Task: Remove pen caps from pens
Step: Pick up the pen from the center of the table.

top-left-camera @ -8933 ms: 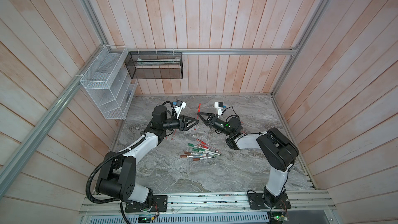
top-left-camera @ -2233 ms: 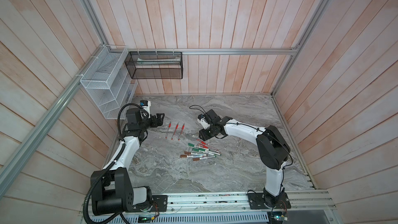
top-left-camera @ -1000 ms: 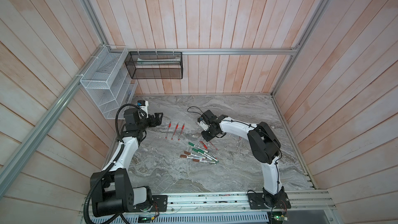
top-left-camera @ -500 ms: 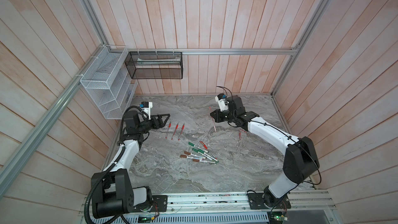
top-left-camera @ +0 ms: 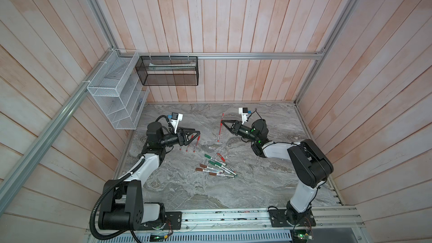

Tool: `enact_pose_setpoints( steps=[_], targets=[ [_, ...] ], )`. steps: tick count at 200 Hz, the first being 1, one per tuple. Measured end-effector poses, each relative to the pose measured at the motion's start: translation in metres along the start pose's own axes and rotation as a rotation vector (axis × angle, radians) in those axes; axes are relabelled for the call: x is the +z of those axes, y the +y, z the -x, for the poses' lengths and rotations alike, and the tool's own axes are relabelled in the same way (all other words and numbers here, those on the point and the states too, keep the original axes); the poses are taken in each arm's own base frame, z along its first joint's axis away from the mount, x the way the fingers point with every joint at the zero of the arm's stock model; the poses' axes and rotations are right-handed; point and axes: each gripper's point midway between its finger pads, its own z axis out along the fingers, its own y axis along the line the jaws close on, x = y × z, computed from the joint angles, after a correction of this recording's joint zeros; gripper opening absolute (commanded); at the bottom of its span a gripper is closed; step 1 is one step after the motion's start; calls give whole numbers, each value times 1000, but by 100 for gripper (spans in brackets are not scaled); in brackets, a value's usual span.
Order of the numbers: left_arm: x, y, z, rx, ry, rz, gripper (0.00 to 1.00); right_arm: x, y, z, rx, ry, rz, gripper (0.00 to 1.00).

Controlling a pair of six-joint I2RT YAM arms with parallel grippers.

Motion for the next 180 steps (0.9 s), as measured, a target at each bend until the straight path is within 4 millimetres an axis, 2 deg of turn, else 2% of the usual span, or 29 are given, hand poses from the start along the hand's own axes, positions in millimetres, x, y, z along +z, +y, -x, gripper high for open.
enact_pose_setpoints(
  steps=[36,73,93,133,168,180],
  targets=[
    [15,-1,-14,-12,41,-13,83,12,10,-24,80,46,107,0],
    [29,2,-28,-38,82,-17,78,18,38,-30,67,62,197,0],
    [38,-2,-35,-53,115,-29,74,22,45,-33,69,68,226,0],
    [45,-15,-31,-57,123,-82,66,24,48,-38,83,78,240,0],
    [45,-21,-25,-62,118,-102,50,24,48,-39,74,79,241,0],
    [46,-21,-24,-65,115,-103,48,25,48,-40,66,80,240,0]
  ],
)
